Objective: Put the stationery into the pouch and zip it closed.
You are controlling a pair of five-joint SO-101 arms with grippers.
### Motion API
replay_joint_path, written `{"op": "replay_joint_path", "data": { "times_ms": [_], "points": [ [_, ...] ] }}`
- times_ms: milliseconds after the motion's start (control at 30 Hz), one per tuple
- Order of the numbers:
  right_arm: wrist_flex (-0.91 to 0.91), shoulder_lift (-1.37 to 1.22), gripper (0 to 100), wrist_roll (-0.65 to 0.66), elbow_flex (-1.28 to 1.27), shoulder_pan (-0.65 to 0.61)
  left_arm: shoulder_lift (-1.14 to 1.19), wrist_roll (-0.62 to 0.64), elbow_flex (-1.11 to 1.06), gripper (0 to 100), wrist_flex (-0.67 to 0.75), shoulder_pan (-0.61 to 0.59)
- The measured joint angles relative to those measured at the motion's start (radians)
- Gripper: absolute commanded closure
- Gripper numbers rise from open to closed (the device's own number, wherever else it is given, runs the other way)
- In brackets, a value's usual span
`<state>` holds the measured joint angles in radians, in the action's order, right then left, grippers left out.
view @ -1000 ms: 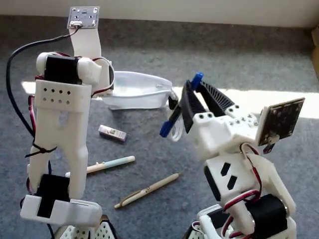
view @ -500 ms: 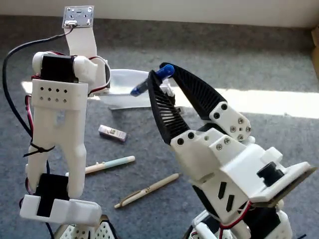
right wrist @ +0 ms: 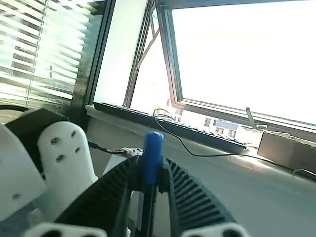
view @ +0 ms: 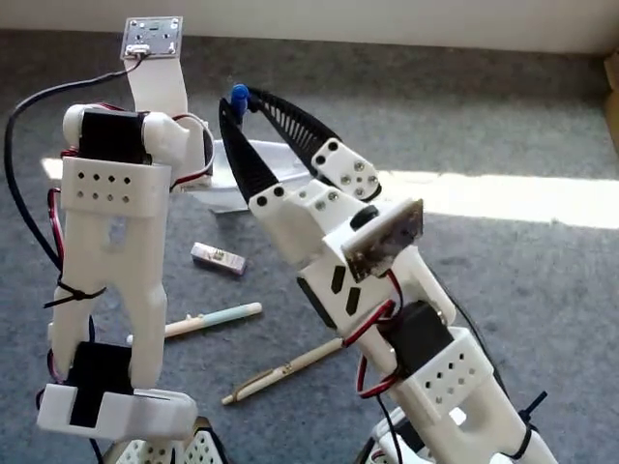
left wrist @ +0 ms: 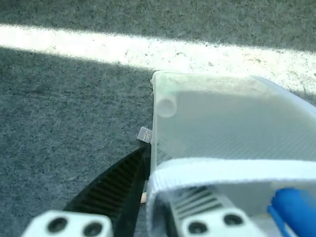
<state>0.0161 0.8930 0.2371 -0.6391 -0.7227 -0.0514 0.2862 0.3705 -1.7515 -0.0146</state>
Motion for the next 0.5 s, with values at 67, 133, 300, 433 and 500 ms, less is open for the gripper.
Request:
{"op": "replay_joint_path", "data": {
  "times_ms": [67,133,300,433,500],
  "points": [
    [0.0,-0.025,99.5,0.0,0.0,0.009,0.0,0.0,0.0,99,0.0,0.0],
    [0.0,-0.04,99.5,0.0,0.0,0.023,0.0,0.0,0.0,99,0.0,0.0],
    [0.0,-0.069,99.5,0.0,-0.026,0.043,0.0,0.0,0.0,99,0.0,0.0],
    [0.0,-0.103,99.5,0.0,-0.038,0.063,0.0,0.0,0.0,99,0.0,0.0],
    [0.0,-0.103,99.5,0.0,-0.038,0.066,0.0,0.0,0.0,99,0.0,0.0]
  ]
}}
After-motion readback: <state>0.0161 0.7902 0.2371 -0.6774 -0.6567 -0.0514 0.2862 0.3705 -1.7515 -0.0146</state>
